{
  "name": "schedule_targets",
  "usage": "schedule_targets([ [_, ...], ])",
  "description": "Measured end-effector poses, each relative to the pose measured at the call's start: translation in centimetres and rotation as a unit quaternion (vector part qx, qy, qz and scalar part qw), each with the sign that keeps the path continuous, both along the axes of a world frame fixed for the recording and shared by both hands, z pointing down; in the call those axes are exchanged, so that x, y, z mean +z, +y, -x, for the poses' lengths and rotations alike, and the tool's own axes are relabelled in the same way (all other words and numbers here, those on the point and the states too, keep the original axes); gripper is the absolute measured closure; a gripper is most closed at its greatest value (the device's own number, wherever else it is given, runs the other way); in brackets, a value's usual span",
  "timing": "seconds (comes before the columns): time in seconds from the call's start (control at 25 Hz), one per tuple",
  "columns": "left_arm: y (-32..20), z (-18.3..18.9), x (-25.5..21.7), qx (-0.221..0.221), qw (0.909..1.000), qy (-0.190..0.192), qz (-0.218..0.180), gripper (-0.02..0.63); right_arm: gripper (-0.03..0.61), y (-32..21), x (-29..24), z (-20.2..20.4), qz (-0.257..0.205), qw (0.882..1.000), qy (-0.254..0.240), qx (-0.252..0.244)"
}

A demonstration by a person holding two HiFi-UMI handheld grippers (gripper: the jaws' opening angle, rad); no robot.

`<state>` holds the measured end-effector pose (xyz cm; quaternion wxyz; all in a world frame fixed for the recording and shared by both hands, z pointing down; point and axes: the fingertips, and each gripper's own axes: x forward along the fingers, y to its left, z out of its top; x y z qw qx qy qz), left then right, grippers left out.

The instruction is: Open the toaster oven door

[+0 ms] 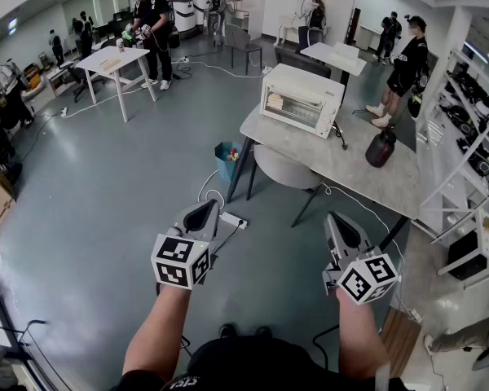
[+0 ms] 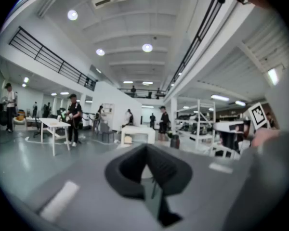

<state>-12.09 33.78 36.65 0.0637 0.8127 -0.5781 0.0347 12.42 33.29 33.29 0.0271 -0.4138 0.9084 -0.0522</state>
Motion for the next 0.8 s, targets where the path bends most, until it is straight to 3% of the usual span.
schedule_targets([
  [0.32, 0.6, -1.4, 1.1, -0.009, 0.9997, 0.014, 0.02, 0.606, 0.588, 0.6, 0.9, -2.3, 0.01, 1.0, -0.008, -0.004],
  [0.8, 1.3, -3.8, 1.1, -0.011, 0.9996, 0.0, 0.026, 0.606, 0.586, 1.2, 1.4, -4.0, 0.028, 0.999, -0.024, -0.028],
])
